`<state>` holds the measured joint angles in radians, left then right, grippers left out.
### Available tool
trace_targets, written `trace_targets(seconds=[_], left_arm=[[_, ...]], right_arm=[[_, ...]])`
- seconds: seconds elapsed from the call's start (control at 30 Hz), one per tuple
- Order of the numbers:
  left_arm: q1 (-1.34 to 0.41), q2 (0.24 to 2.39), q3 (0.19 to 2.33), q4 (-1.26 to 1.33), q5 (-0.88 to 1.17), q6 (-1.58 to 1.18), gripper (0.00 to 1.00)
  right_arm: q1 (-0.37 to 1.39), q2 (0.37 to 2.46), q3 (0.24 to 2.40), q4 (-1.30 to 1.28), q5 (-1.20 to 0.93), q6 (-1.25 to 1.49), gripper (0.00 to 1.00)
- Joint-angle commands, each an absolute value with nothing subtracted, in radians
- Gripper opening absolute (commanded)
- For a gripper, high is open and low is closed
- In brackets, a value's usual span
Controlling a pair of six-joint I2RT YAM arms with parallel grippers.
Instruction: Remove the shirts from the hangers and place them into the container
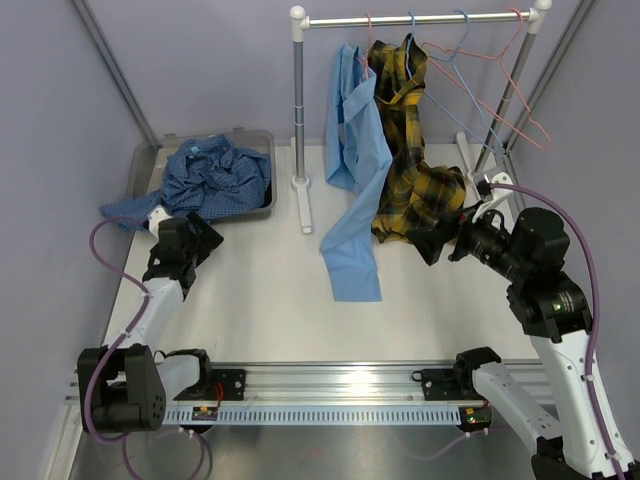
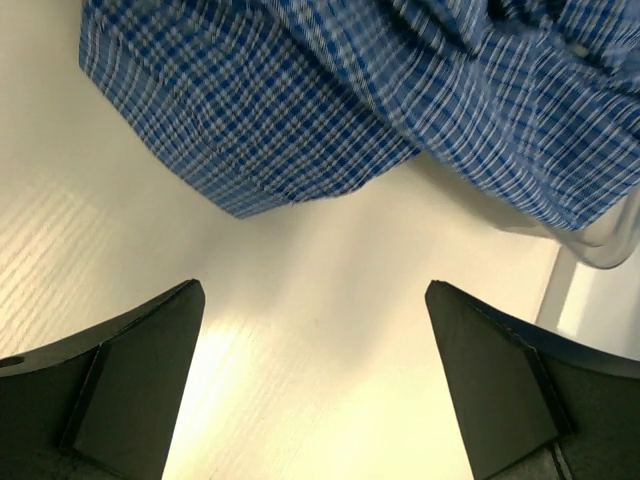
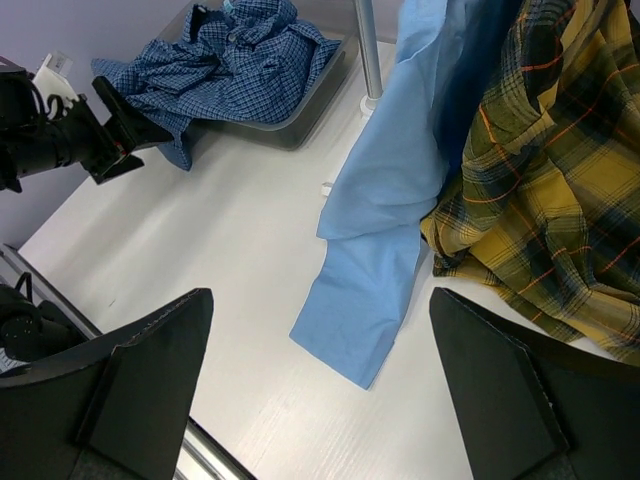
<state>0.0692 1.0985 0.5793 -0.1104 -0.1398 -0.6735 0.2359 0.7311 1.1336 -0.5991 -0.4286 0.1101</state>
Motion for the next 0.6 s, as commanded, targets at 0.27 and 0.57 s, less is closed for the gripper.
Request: trace_targets(seconds=[0.27, 0.57], left_arm=[[-0.132, 1.291, 0.768, -0.239, -0.485, -0.480, 0.97], [-0.156, 1.469, 0.908, -0.331, -0.721, -0.367, 0.87]], right_arm=[[0.279, 0.701, 1.117, -0.584, -0.382, 0.068, 1.00], [0.298, 0.695, 1.118, -0.586, -0.370, 0.054, 0.99]])
